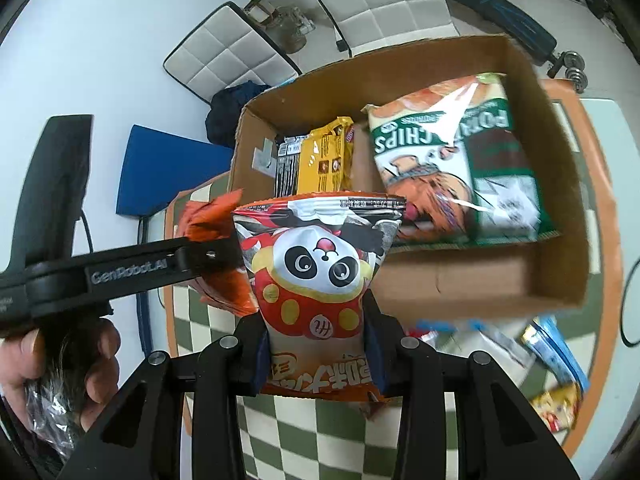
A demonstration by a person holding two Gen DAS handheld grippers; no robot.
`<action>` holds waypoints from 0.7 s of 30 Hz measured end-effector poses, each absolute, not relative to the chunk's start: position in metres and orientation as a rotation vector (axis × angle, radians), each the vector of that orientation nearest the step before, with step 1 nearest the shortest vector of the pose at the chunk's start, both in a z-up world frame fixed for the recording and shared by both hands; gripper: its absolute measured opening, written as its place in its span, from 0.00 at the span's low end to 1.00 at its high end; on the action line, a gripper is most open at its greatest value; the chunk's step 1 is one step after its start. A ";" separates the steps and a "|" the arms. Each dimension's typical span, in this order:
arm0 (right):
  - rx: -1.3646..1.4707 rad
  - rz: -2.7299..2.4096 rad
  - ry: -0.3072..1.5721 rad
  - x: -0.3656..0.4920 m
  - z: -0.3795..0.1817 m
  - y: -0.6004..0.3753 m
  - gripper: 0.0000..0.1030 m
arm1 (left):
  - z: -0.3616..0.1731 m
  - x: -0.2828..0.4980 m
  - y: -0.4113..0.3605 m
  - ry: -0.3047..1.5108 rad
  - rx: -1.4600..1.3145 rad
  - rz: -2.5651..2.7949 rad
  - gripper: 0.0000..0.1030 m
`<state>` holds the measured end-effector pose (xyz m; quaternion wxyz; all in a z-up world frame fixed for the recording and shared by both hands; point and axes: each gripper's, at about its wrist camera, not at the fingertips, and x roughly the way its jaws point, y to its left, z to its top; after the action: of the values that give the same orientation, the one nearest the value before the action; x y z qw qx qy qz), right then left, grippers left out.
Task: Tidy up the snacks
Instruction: 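Lower the orange pouch and panda bag into the box and open both tools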
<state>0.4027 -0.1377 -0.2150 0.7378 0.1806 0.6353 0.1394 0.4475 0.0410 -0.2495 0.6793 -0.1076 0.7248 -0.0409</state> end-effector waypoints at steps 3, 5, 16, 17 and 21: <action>0.404 0.301 1.420 0.419 -0.233 -0.130 0.40 | -0.267 0.459 0.043 1.682 -0.236 -0.082 0.38; 0.414 0.298 1.439 0.426 -0.246 -0.128 0.40 | -0.279 0.463 0.041 1.715 -0.215 -0.079 0.38; 0.378 0.283 1.488 0.447 -0.292 -0.107 0.40 | -0.305 0.471 0.037 1.777 -0.173 -0.093 0.40; 0.376 0.280 1.490 0.448 -0.294 -0.106 0.42 | -0.307 0.472 0.036 1.791 -0.165 -0.093 0.42; 0.345 0.264 1.510 0.456 -0.304 -0.098 0.67 | -0.305 0.474 0.037 1.789 -0.180 -0.100 0.57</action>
<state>0.4560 -0.0981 -0.3043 0.7070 0.1554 0.6797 0.1186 0.4737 0.0375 -0.3048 0.6215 -0.0784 0.7783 -0.0434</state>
